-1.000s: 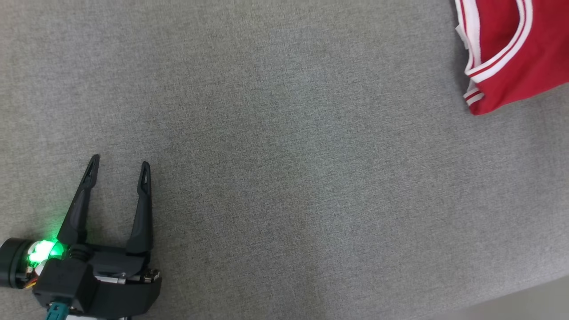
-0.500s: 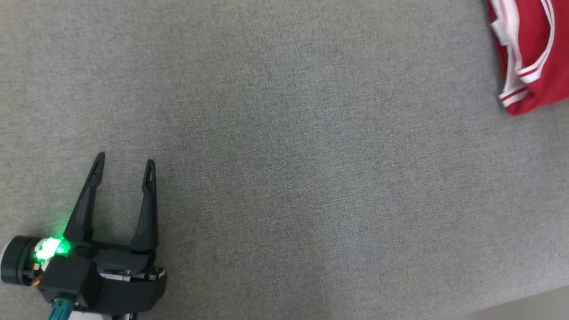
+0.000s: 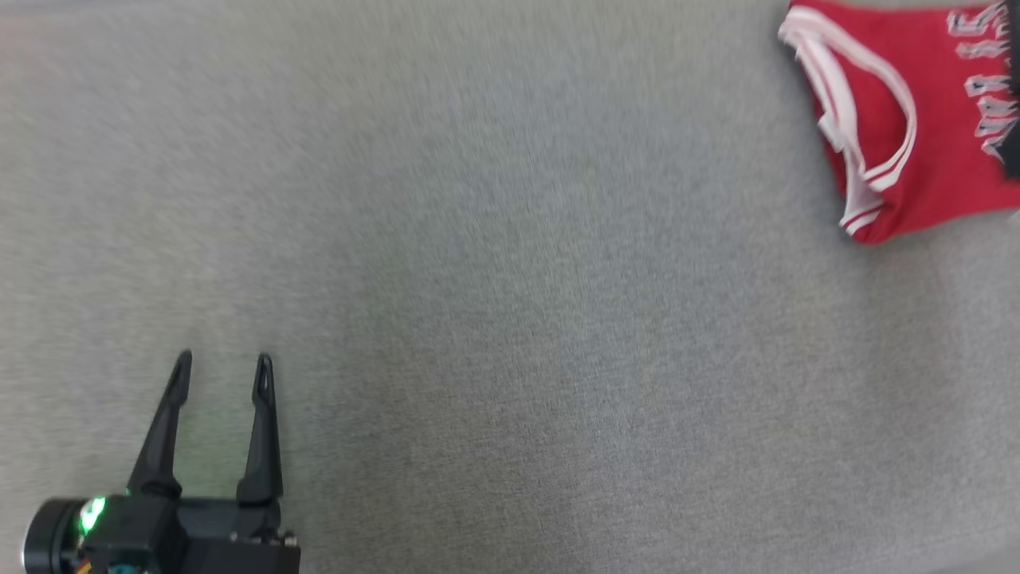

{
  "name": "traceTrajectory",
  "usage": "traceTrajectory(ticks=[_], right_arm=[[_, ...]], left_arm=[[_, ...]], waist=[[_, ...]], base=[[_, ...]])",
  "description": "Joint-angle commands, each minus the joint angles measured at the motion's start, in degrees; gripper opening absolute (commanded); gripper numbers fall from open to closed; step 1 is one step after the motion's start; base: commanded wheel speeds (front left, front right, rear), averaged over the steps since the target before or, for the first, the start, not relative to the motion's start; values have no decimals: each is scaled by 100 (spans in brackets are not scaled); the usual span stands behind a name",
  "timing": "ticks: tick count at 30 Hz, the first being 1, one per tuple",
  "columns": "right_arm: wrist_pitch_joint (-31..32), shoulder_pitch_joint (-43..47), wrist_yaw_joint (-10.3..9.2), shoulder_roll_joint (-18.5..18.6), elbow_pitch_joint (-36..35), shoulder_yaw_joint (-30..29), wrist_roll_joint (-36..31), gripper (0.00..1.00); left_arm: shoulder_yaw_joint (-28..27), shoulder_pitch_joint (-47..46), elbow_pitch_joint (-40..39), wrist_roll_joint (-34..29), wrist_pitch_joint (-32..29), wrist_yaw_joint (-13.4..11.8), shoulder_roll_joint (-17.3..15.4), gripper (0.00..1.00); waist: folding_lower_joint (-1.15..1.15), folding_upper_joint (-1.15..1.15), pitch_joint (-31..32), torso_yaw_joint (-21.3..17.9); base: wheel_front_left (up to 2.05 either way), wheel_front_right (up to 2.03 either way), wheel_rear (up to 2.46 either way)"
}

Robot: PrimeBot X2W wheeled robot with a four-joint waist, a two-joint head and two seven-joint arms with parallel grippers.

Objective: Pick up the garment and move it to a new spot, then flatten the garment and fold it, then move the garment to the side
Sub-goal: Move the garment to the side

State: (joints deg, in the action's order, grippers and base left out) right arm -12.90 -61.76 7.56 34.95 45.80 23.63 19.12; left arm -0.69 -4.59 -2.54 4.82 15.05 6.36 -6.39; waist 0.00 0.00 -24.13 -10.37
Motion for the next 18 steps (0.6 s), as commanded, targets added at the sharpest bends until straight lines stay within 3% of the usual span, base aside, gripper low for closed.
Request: traceTrajectory(ticks=[1, 5, 18], right_arm=[[-84, 334, -18, -118, -115, -98, 30, 100], [-159, 847, -18, -366, -381, -361, -34, 100], [-225, 3667, -18, -1734, -2043, -1513, -454, 100]], left_arm=[[-28, 164, 37, 14, 17, -21, 41, 100], [-45, 300, 102, 37, 17, -16, 92, 100], [-93, 751, 388, 132, 17, 6, 237, 100]], waist=[[0, 0, 704, 251], [0, 0, 985, 382], [0, 0, 1856, 869]], base=[[0, 0, 0], [0, 0, 0], [0, 0, 0]])
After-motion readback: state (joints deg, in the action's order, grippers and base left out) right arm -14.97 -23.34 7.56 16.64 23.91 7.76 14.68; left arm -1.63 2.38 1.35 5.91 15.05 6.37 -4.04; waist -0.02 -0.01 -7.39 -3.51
